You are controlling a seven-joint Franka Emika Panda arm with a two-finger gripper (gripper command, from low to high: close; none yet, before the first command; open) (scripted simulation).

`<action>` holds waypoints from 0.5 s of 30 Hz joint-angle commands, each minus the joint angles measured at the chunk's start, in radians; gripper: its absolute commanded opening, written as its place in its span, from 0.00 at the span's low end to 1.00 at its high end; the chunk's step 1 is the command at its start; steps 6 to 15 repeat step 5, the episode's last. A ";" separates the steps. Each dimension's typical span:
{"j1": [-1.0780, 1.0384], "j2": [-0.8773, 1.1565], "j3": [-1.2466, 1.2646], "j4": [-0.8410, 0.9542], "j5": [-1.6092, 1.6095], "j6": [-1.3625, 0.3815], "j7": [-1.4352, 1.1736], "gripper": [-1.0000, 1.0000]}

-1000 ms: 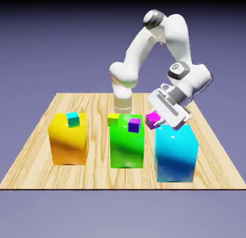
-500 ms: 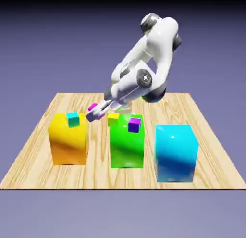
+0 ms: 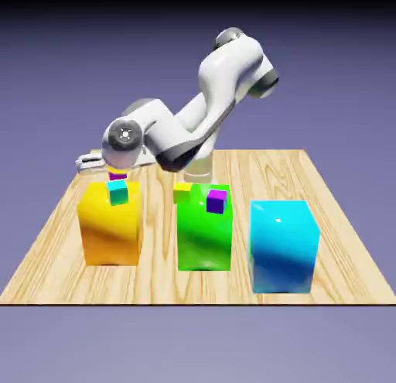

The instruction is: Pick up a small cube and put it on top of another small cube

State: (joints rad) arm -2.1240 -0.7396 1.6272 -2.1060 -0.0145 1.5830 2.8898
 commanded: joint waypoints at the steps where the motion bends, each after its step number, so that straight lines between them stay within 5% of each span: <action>1: 0.007 0.000 -0.001 -0.036 0.004 0.031 0.004 0.00; 2: 0.007 0.000 -0.001 -0.038 0.004 0.032 0.005 0.00; 3: 0.007 0.000 -0.001 -0.038 0.004 0.032 0.005 1.00; 15: 0.000 0.000 0.000 -0.002 0.001 0.001 0.000 1.00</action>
